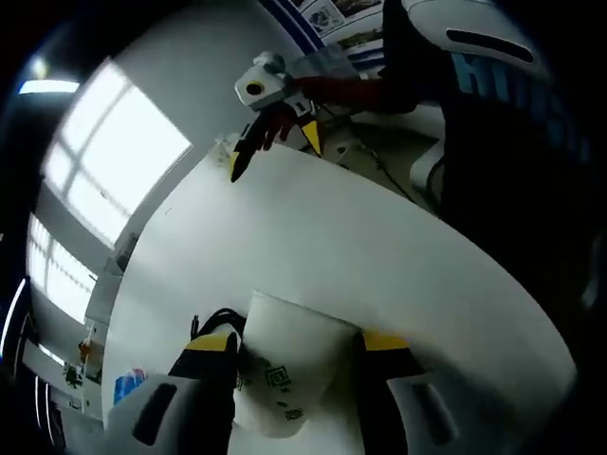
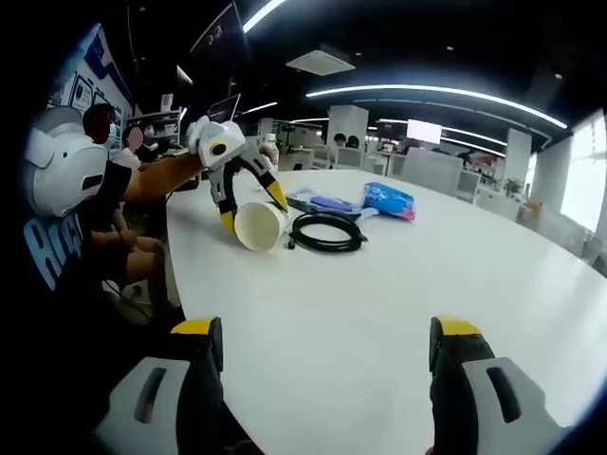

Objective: Arrange the tabletop items into an orderly group along one side of the table until the central work area is clear of visible clutter.

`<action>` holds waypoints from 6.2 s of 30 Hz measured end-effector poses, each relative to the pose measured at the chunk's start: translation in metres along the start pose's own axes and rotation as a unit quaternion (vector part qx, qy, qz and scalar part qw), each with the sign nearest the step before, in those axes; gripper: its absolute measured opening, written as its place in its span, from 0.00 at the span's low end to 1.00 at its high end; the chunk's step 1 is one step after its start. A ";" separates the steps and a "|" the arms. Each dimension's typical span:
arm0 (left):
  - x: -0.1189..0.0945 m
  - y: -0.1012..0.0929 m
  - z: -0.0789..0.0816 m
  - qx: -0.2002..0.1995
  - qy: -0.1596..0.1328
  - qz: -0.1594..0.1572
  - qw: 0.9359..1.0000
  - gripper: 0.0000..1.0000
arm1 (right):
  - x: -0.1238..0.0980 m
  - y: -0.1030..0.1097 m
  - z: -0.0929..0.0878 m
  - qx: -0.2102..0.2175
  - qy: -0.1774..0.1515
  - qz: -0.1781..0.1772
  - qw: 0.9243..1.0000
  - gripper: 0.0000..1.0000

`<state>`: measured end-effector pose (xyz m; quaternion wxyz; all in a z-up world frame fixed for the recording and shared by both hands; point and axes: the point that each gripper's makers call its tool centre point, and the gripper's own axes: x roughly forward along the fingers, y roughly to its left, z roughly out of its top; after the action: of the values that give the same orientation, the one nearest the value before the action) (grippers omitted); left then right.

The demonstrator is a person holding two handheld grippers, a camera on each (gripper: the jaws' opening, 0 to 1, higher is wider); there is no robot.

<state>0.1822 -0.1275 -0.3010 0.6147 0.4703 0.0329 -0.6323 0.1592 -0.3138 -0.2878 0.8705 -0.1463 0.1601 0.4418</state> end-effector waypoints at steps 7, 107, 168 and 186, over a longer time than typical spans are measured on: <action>0.002 -0.001 0.002 0.007 0.002 0.003 1.000 0.47 | 0.001 0.000 -0.001 0.000 0.001 0.002 1.000 0.86; -0.082 0.003 -0.039 -0.326 -0.213 0.127 0.912 0.43 | 0.014 0.013 0.007 -0.019 0.016 0.019 1.000 0.84; -0.106 -0.001 -0.020 -0.254 -0.172 0.140 0.941 0.24 | 0.013 0.016 0.002 -0.011 0.018 0.022 1.000 0.85; -0.106 -0.005 -0.015 -0.248 -0.156 0.117 0.949 0.06 | 0.015 0.016 0.000 -0.009 0.017 0.025 1.000 0.85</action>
<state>0.1653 -0.0381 -0.2451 0.7787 0.1993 0.0372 -0.5937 0.1550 -0.2937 -0.2956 0.8549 -0.1572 0.1743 0.4626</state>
